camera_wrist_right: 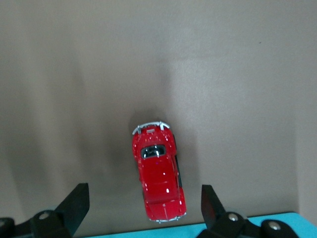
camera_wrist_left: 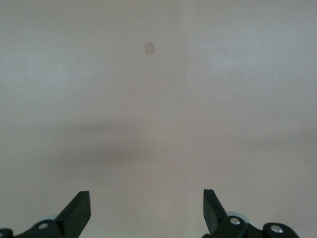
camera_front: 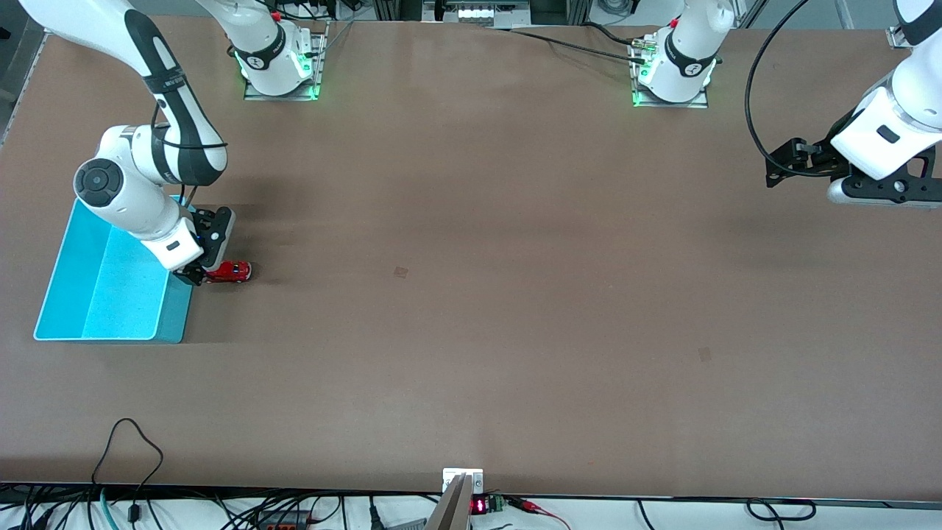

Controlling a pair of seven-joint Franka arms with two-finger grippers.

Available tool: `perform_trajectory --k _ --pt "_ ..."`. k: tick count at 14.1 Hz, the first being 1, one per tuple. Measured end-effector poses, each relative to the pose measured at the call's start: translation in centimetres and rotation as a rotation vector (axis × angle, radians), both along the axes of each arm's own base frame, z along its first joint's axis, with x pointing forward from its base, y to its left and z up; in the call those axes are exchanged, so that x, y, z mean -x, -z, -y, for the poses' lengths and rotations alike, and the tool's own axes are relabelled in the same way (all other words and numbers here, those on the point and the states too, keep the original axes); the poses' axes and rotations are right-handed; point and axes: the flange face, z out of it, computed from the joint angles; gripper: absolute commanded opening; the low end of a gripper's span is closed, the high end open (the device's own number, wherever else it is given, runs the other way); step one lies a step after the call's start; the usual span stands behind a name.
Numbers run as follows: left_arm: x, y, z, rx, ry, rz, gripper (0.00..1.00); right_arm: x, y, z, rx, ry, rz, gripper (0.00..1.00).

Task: Wind red beetle toy and store in blue box
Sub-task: 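Close the right gripper around the red car's body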

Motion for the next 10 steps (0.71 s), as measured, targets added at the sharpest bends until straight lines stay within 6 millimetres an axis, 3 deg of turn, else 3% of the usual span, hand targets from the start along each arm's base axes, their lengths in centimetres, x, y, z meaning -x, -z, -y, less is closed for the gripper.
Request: perform_trajectory --k 3,10 --pt "0.0 -0.1 0.2 0.000 0.003 0.002 1.00 -0.1 1.3 0.7 -0.004 -0.078 0.018 1.00" --pt "0.0 -0.1 0.8 0.000 0.014 0.001 1.00 -0.1 3.8 -0.2 -0.017 -0.151 0.022 1.00"
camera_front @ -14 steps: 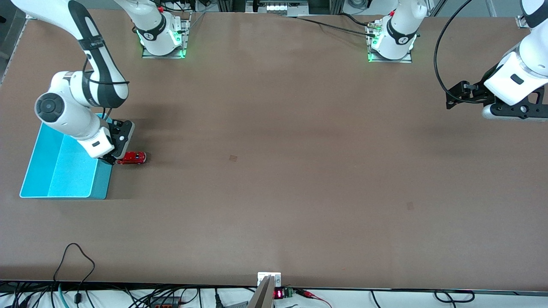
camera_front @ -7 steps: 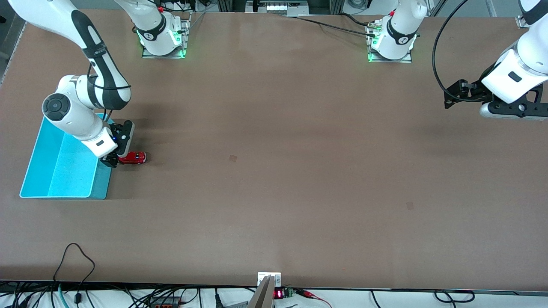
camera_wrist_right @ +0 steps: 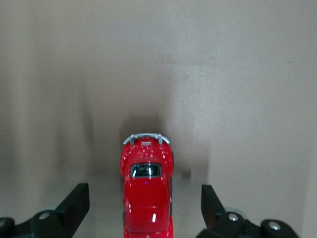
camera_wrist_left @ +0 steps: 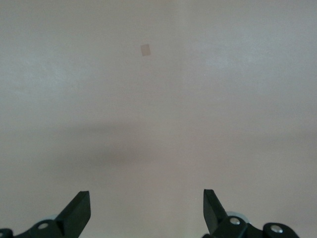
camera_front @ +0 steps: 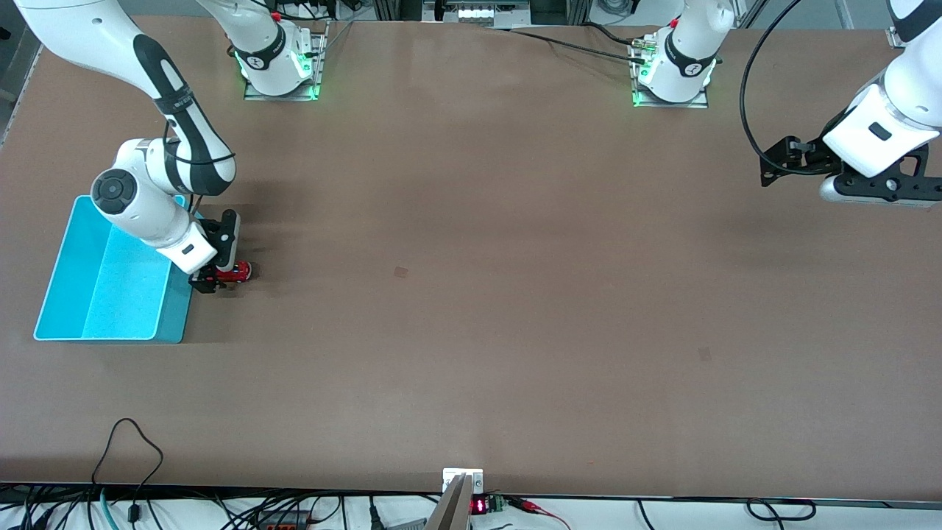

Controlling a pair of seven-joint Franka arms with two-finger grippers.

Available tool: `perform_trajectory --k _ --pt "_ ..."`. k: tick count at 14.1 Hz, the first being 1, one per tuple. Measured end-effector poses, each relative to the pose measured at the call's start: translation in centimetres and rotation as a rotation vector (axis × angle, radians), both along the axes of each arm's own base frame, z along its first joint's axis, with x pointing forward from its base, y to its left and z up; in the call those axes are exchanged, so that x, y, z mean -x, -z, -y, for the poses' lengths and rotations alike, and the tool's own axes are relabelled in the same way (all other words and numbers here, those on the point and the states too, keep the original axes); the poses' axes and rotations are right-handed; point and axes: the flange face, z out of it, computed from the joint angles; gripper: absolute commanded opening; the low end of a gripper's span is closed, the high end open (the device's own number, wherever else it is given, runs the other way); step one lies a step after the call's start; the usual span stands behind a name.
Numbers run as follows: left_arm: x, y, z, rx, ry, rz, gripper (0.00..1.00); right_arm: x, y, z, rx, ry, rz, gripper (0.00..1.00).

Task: Wind red beetle toy and store in blue box
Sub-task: 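Close the right gripper around the red car's body, then lift the red car with the right gripper over the cyan box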

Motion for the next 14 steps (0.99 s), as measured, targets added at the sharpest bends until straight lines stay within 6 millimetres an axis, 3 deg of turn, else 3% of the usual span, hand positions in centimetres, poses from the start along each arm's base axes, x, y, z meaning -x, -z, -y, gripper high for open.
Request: perform_trajectory --k 5,8,14 --pt "0.0 0.0 0.1 0.002 0.000 0.000 1.00 0.1 0.8 0.8 -0.003 0.011 -0.003 1.00" --pt "0.0 -0.3 0.1 0.003 0.000 0.005 1.00 0.2 1.3 0.7 -0.005 0.009 -0.005 0.80" --pt "-0.1 -0.5 0.0 0.003 -0.001 0.010 1.00 0.1 1.3 0.7 -0.005 0.008 -0.002 0.20"
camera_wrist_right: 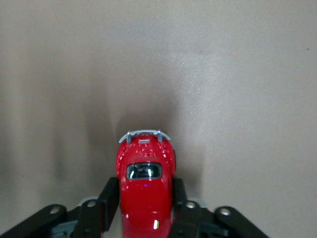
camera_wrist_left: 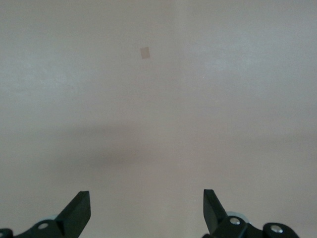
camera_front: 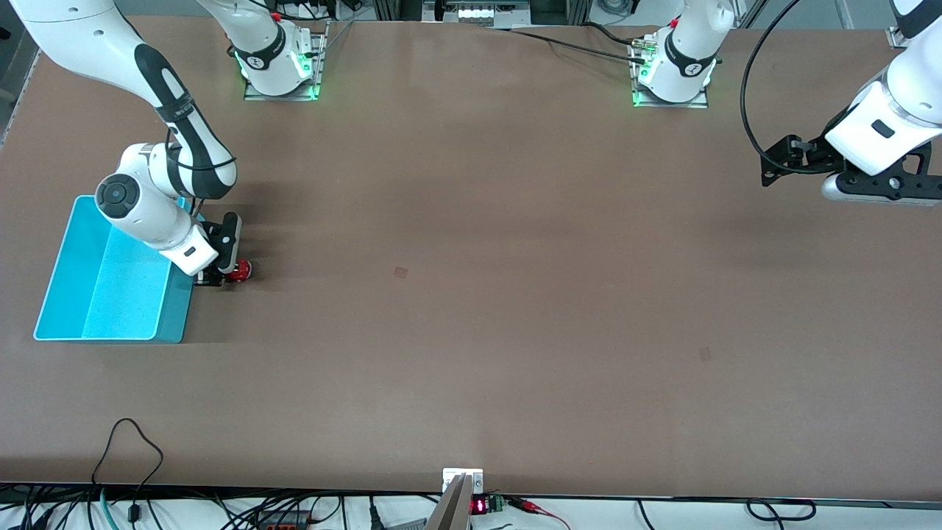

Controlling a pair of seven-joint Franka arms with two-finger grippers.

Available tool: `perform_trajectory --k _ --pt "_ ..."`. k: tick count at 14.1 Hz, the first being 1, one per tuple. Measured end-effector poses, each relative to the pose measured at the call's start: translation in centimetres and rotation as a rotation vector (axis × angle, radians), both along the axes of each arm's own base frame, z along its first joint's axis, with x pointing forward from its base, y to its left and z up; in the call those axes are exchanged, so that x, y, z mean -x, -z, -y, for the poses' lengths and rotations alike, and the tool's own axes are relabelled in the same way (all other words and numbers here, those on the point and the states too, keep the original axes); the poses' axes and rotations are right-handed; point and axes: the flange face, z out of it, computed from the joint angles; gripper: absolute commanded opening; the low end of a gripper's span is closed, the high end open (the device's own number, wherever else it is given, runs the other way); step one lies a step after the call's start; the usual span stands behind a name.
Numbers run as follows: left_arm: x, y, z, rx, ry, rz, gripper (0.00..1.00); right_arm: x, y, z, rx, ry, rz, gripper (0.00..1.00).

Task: Wind red beetle toy and store in blue box
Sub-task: 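Lift the red car with the right gripper over the cyan box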

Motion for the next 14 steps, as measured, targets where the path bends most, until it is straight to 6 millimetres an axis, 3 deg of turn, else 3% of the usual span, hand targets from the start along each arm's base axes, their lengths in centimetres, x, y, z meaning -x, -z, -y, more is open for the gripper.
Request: perform_trajectory --k 1,8,11,14 --pt "0.0 0.0 0.0 0.000 0.000 0.000 1.00 0.0 0.0 0.0 0.000 0.000 0.000 0.14" --pt "0.0 0.0 0.5 0.014 0.005 -0.001 1.00 -0.2 -0.2 -0.2 -0.003 0.018 0.008 0.00" --pt "0.0 0.1 0.3 0.016 0.000 -0.003 1.00 -0.9 -2.0 -2.1 -0.020 0.124 0.042 0.00" --pt "-0.2 0.4 0.2 0.016 -0.002 -0.009 1.00 -1.7 -5.4 -4.7 -0.035 0.279 0.048 0.00"
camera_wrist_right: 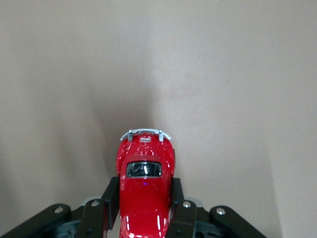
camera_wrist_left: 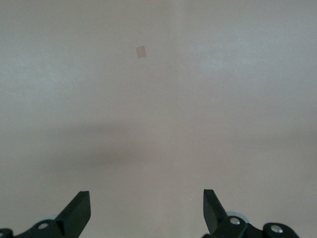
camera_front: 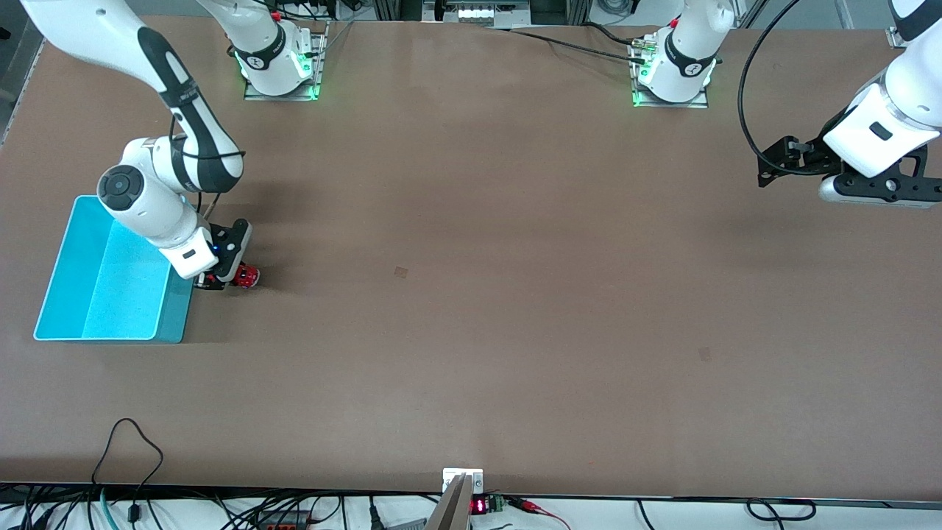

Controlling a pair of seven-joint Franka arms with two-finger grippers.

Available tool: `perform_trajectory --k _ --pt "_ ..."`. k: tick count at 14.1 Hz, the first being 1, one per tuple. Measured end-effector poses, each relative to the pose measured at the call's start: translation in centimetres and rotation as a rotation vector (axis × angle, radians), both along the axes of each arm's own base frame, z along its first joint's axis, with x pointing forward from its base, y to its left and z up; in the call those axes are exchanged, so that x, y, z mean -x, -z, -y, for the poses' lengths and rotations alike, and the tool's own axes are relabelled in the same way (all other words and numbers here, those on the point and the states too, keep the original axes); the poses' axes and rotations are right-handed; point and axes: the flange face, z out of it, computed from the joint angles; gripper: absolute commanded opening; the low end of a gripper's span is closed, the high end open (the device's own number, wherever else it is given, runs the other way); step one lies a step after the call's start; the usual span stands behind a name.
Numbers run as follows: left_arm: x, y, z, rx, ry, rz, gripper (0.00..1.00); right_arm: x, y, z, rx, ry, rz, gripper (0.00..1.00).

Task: Wind red beetle toy and store in blue box
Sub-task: 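Lift the red car with the right gripper over the cyan box, then lower the car into the cyan box and open the right gripper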

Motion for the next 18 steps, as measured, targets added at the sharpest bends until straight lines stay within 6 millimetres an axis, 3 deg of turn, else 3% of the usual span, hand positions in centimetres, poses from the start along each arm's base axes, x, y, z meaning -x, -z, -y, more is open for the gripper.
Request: perform_trajectory --k 5,7,9,12,15,18 --pt "-0.1 0.1 0.0 0.001 0.000 -0.001 1.00 -2.0 -8.1 0.5 -0.004 0.333 0.032 0.00" --pt "-0.1 0.0 0.0 0.001 0.000 -0.001 1.00 -2.0 -10.5 2.1 -0.013 0.518 0.058 0.00" --pt "-0.1 0.0 0.1 0.001 0.002 0.000 1.00 -1.7 -12.2 5.1 -0.015 0.721 0.070 0.00" --pt "0.0 0.0 0.3 0.002 0.004 0.000 1.00 -0.6 -12.3 12.2 0.005 0.946 0.061 0.00" --pt "0.0 0.0 0.3 0.002 0.005 0.000 1.00 1.3 -10.8 19.3 0.036 1.072 0.035 0.00" --pt "0.1 0.0 0.3 0.001 0.006 -0.007 1.00 2.3 -7.5 21.9 0.059 1.118 0.002 0.00"
